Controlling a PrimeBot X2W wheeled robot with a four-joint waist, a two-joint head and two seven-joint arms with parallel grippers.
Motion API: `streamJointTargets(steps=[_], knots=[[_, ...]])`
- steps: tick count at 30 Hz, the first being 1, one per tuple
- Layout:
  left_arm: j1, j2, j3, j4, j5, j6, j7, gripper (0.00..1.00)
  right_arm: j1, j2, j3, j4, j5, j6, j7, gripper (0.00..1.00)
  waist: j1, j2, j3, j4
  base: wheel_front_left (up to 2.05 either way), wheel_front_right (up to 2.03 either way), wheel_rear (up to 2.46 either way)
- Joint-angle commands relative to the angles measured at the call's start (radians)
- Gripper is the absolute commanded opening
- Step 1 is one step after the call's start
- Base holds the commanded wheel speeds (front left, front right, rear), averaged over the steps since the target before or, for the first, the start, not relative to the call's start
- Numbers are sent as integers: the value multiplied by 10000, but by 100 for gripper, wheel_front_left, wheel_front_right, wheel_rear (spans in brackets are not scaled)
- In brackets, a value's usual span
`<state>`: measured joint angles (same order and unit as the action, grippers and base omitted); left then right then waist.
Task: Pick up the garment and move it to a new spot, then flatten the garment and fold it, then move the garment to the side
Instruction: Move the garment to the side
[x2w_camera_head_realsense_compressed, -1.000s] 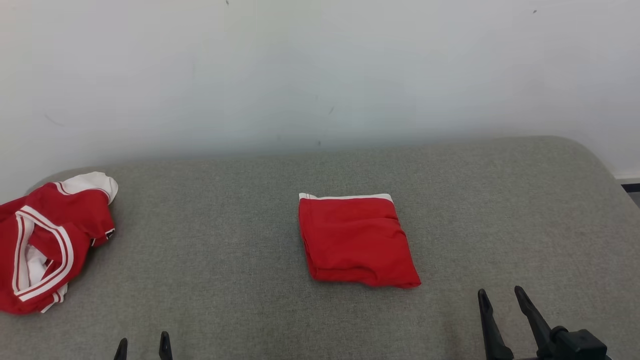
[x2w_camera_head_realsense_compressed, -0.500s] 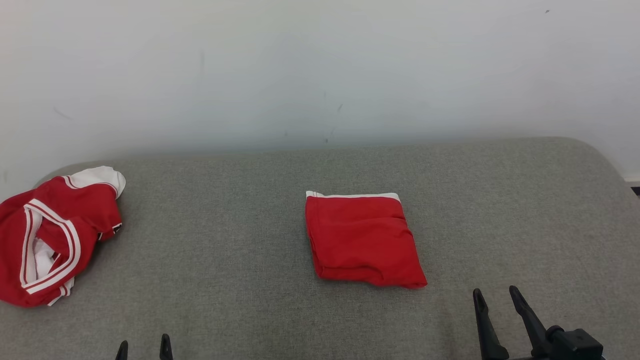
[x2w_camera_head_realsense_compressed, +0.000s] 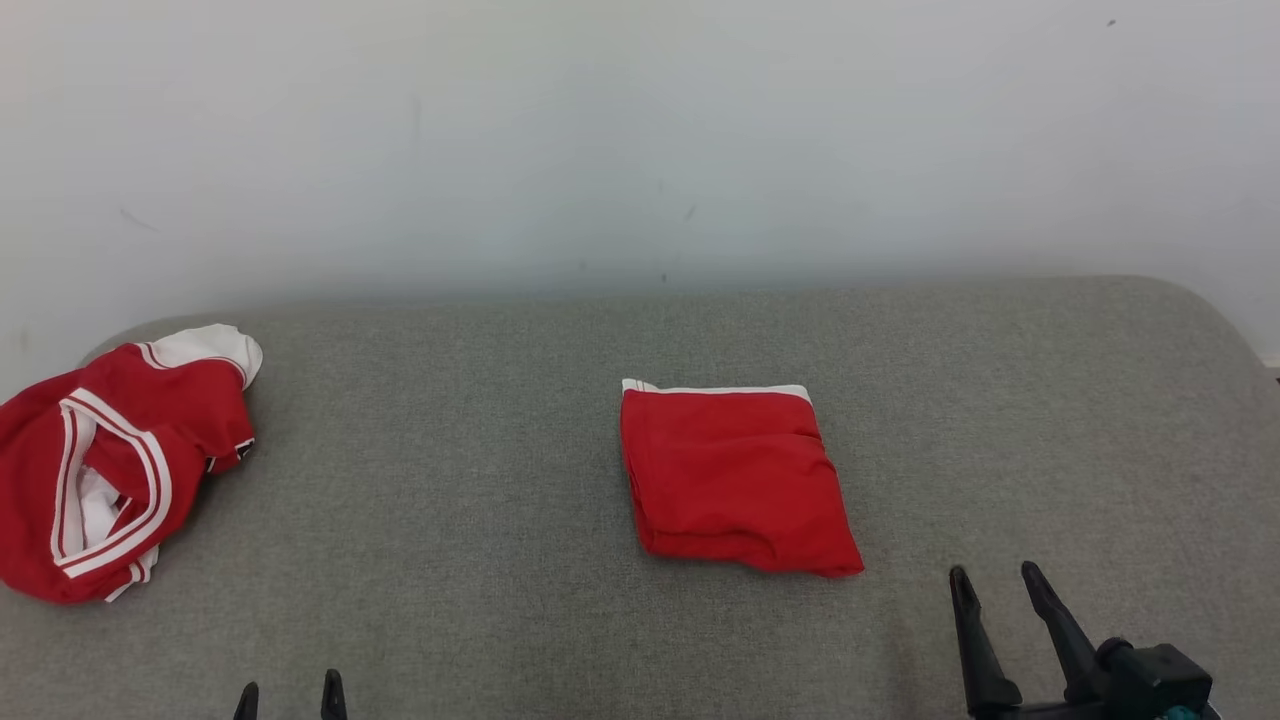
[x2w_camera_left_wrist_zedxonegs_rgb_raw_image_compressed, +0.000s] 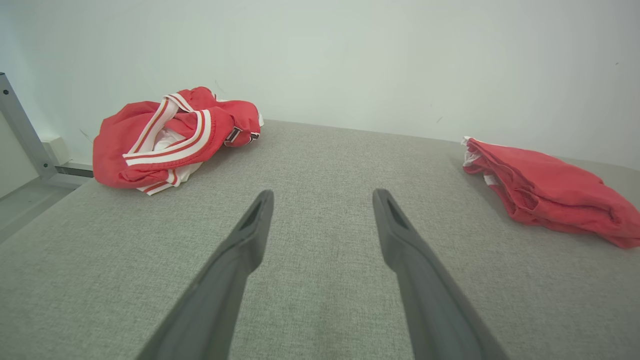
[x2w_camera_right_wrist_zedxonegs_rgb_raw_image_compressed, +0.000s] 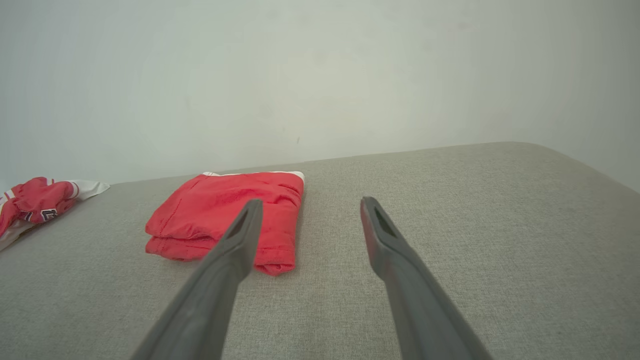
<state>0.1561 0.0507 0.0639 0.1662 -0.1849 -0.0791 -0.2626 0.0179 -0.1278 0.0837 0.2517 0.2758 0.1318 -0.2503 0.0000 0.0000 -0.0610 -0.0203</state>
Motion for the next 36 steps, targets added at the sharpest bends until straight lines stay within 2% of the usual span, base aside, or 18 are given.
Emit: streamJointTargets(steps=[1, 4, 11, 13, 14, 15, 16, 19, 23, 27, 36], knots=[[-6, -9, -5, 3, -35, 1, -32, 100, -164, -44, -77, -46, 127, -24, 146, 100, 0, 0, 17, 30, 0, 0, 0], [-62, -7, -30, -7, 34, -24, -32, 100, -506, -103, -157, -138, 488, -24, 1150, 100, 0, 0, 51, 113, 0, 0, 0], [-111, -9, -169, -52, 82, -80, -32, 100, -1934, -204, -415, -385, 1689, -24, 5226, 100, 0, 0, 193, 427, 0, 0, 0], [-181, -6, -259, -56, 122, -117, -32, 100, -2354, -199, -553, -406, 1985, -24, 6178, 100, 0, 0, 293, 625, 0, 0, 0], [-181, -6, -259, -56, 122, -117, -32, 100, -2354, -199, -553, -406, 1985, -24, 6178, 100, 0, 0, 293, 625, 0, 0, 0], [-205, -9, -356, -73, 179, -146, -32, 100, -2715, -360, -736, -296, 2067, -24, 7012, 100, 0, 0, 413, 857, 0, 0, 0], [-205, -9, -356, -73, 179, -146, -32, 100, -2715, -360, -736, -296, 2067, -24, 7012, 100, 0, 0, 413, 857, 0, 0, 0], [-257, -9, -462, -135, 236, -123, -32, 100, -3258, -452, -1239, 108, 1821, -22, 8042, 100, 0, 0, 643, 1197, 0, 0, 0], [-428, -6, -654, -184, 261, -134, -32, 100, -3952, -233, -2247, 846, 1353, -22, 8851, 100, 0, 0, 1020, 1691, 0, 0, 0], [-531, -9, -774, -207, 275, -141, -32, 100, -4551, -107, -2793, 1333, 785, -22, 9530, 100, 0, 0, 1334, 2109, 0, 0, 0], [-820, -10, -1056, -376, 226, -135, -32, 100, -5502, 220, -3698, 2214, -111, -22, 9694, 100, 0, 0, 2092, 2666, 0, 0, 0]])
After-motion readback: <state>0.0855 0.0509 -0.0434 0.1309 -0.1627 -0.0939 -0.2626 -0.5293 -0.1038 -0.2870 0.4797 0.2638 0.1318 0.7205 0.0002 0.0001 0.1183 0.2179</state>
